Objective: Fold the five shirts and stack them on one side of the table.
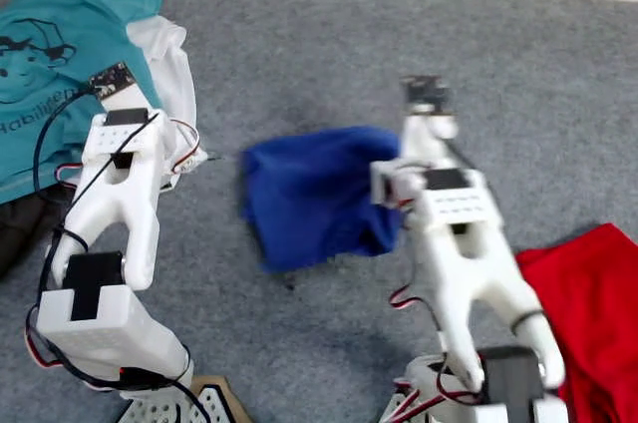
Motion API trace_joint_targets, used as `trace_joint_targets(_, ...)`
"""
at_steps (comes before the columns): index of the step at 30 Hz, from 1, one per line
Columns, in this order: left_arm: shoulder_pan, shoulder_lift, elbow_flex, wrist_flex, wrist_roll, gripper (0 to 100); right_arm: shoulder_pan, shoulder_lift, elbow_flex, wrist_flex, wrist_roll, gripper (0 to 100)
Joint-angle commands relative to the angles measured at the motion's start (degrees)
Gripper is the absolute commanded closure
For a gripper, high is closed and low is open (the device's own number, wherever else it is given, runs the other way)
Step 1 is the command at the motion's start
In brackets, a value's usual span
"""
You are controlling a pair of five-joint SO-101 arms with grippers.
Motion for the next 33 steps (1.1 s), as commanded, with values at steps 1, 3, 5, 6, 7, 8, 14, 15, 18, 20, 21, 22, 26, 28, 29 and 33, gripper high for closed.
trace_joint_targets(1, -0.1, -2.2, 2.9, -7.0, 0.6, 68, 10.3, -6.6, -1.6, 1.5, 3.3, 99.1)
trace_joint_targets(3, -0.1, -2.2, 3.6, -8.4, 0.6, 68, 14.8, -8.5, -1.6, 2.7, 5.9, 99.1)
trace_joint_targets(5, -0.1, -2.2, 3.6, -8.6, 0.6, 68, 19.6, -10.2, -1.6, 4.3, 7.6, 99.1)
trace_joint_targets(6, -0.1, -2.2, 3.6, -8.7, 0.6, 68, 22.0, -10.9, -1.6, 5.1, 8.6, 99.1)
trace_joint_targets(7, -0.1, -2.2, 3.6, -8.7, 0.6, 68, 24.4, -11.7, -1.6, 5.9, 9.8, 99.1)
trace_joint_targets(8, -0.1, -2.2, 3.6, -8.7, 0.6, 68, 26.9, -12.5, -1.6, 6.8, 10.7, 99.1)
trace_joint_targets(14, 0.0, -2.2, 3.8, -8.8, 0.6, 68, 38.9, -17.6, -1.6, 9.5, 15.0, 99.1)
trace_joint_targets(15, 0.0, -2.2, 3.8, -8.8, 0.6, 68, 40.7, -18.6, -1.6, 9.5, 15.7, 99.1)
trace_joint_targets(18, 0.0, -2.2, 3.8, -8.8, 0.6, 68, 45.8, -21.5, -1.5, 10.7, 17.5, 99.1)
trace_joint_targets(20, 0.0, -2.2, 3.8, -8.8, 0.6, 68, 48.4, -23.4, -1.5, 12.6, 18.8, 99.1)
trace_joint_targets(21, 0.0, -2.2, 3.8, -8.8, 0.6, 68, 49.5, -24.3, -1.5, 13.6, 19.3, 99.1)
trace_joint_targets(22, 0.0, -2.2, 3.8, -8.8, 0.6, 68, 50.9, -25.2, -1.5, 14.1, 19.4, 99.1)
trace_joint_targets(26, 0.0, -2.2, 3.9, -8.8, 0.6, 68, 56.5, -28.2, -1.5, 14.3, 19.4, 99.1)
trace_joint_targets(28, 0.0, -2.2, 3.9, -8.8, 0.6, 68, 59.4, -29.5, -1.5, 14.3, 20.0, 99.1)
trace_joint_targets(29, 0.0, -2.2, 3.9, -8.8, 0.6, 68, 60.8, -29.9, -1.5, 14.3, 21.1, 99.1)
trace_joint_targets(33, 0.0, -2.2, 3.9, -8.8, 0.6, 68, 66.4, -31.9, 1.3, 13.8, 25.4, 99.1)
